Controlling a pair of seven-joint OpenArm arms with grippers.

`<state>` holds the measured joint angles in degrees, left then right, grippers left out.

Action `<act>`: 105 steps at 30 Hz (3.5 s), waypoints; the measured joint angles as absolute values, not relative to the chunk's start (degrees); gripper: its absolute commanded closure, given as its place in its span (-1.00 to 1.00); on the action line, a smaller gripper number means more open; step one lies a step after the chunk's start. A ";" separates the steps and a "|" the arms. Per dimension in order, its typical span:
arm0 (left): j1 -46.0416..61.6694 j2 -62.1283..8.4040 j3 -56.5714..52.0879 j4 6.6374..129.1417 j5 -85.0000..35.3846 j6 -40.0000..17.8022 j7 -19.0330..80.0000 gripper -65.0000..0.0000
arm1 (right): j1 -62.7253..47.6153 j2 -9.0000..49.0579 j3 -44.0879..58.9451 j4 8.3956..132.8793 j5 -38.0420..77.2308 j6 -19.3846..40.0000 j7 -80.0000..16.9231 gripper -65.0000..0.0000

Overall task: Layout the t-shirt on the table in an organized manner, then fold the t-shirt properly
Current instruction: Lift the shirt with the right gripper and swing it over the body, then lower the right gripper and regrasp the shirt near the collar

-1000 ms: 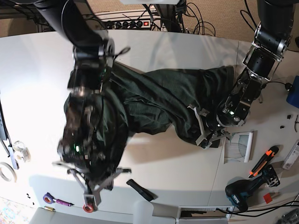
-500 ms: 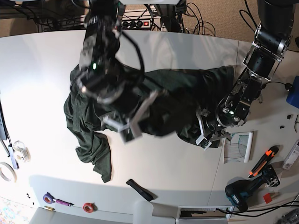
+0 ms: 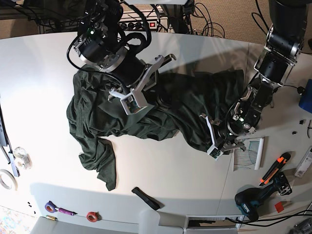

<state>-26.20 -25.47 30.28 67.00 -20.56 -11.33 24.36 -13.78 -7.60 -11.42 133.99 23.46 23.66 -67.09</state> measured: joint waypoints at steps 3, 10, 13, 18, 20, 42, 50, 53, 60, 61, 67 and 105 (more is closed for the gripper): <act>-27.62 -25.39 30.33 67.00 -20.56 -11.35 24.27 0.59 | -15.49 -7.46 -11.42 133.99 30.09 25.78 -68.16 1.00; -29.98 -25.41 30.30 67.00 -20.60 -11.33 24.29 0.59 | -20.12 -7.46 -11.42 133.99 39.90 31.62 -72.71 1.00; -29.89 -25.43 30.33 67.00 -22.11 -11.33 24.34 0.59 | -20.49 -7.49 -11.42 133.99 43.64 33.21 -73.10 1.00; -29.85 -25.41 30.33 67.00 -22.33 -11.33 24.34 0.59 | -20.43 -7.49 -12.56 133.99 41.60 34.59 -70.04 1.00; -29.74 -25.41 30.33 67.00 -22.35 -11.33 24.34 0.59 | -20.14 -7.49 -15.25 133.99 38.33 34.57 -69.76 1.00; -29.41 -25.12 30.33 67.00 -22.52 -11.33 25.23 0.57 | -16.69 -5.52 -27.51 120.66 15.88 32.01 -55.44 1.00; -29.41 -25.10 30.33 67.00 -22.50 -11.51 25.28 0.31 | -15.44 -5.43 -27.51 120.46 11.97 30.89 -52.40 0.15; -29.41 -25.10 30.33 67.00 -22.52 -11.64 25.30 0.31 | -13.56 -5.41 -27.51 120.46 7.55 28.91 -52.10 0.15; -29.41 -25.10 30.33 67.00 -22.55 -11.62 25.28 0.31 | -11.27 -5.56 -25.65 120.44 -20.18 4.43 -51.35 0.15; -29.41 -25.10 30.33 67.00 -22.50 -11.62 25.26 0.31 | -11.22 -5.56 -23.92 120.44 -21.43 2.02 -51.42 0.15; -29.39 -25.10 30.33 67.00 -22.48 -11.75 25.28 0.31 | -10.87 -5.76 -7.35 118.85 -11.97 4.82 -51.09 0.15; -29.23 -25.10 30.33 67.00 -22.50 -11.79 24.25 0.31 | -17.06 -5.89 9.91 134.43 5.08 17.50 -71.53 1.00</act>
<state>-29.23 -25.10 30.33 67.00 -22.50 -11.79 24.25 -17.06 -5.89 9.91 134.43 5.08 17.50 -71.53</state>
